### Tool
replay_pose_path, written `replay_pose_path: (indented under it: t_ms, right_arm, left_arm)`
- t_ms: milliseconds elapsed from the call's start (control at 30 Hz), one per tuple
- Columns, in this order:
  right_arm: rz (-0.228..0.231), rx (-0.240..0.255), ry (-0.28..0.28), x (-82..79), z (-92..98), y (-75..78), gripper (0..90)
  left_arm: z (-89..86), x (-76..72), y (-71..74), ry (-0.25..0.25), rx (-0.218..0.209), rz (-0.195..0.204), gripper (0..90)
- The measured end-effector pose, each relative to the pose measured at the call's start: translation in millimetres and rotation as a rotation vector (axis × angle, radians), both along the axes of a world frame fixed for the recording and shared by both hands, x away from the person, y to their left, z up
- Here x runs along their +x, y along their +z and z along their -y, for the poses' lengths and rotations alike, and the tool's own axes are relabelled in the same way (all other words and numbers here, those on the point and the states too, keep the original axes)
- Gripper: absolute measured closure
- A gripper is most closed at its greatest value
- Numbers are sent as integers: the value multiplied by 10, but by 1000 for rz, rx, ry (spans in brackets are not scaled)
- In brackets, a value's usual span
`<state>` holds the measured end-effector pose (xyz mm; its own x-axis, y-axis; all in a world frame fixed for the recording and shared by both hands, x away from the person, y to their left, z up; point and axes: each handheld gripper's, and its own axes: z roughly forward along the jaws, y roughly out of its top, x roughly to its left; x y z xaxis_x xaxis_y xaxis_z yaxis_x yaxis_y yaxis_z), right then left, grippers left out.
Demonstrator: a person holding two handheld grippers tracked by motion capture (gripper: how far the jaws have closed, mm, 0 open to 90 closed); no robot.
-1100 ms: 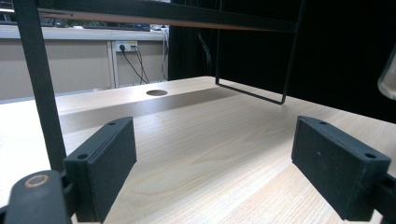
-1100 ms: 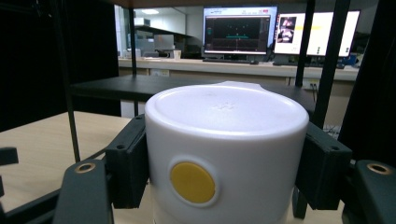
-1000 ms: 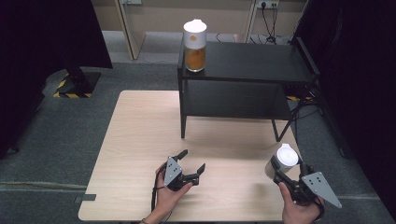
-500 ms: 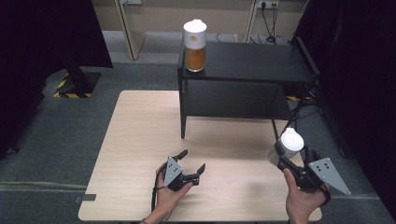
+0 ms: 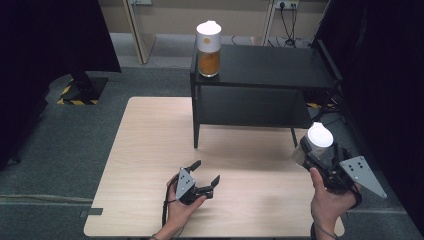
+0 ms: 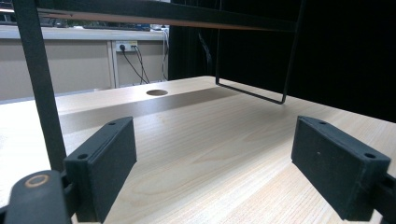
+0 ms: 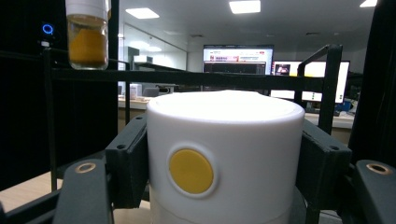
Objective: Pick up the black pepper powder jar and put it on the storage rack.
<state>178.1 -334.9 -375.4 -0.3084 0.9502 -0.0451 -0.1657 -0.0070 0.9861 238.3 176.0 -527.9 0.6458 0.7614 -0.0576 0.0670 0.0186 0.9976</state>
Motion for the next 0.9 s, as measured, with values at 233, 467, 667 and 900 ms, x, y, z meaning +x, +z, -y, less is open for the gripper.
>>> replay_pose_path:
  t_ms: [233, 467, 667, 900]
  right_arm:
    - [12, 1, 0, 49, -6, 75, 309]
    - [34, -3, 5, 104, -19, 202, 309]
    - [57, 3, 5, 163, -15, 327, 309]
    - [80, 2, 7, 253, -30, 506, 309]
  left_arm:
    - [0, -1, -1, 1, 0, 0, 135]
    - [1, -1, 2, 0, 1, 0, 135]
    - [3, -1, 3, 0, 3, 1, 135]
    - [1, -3, 5, 0, 4, 0, 135]
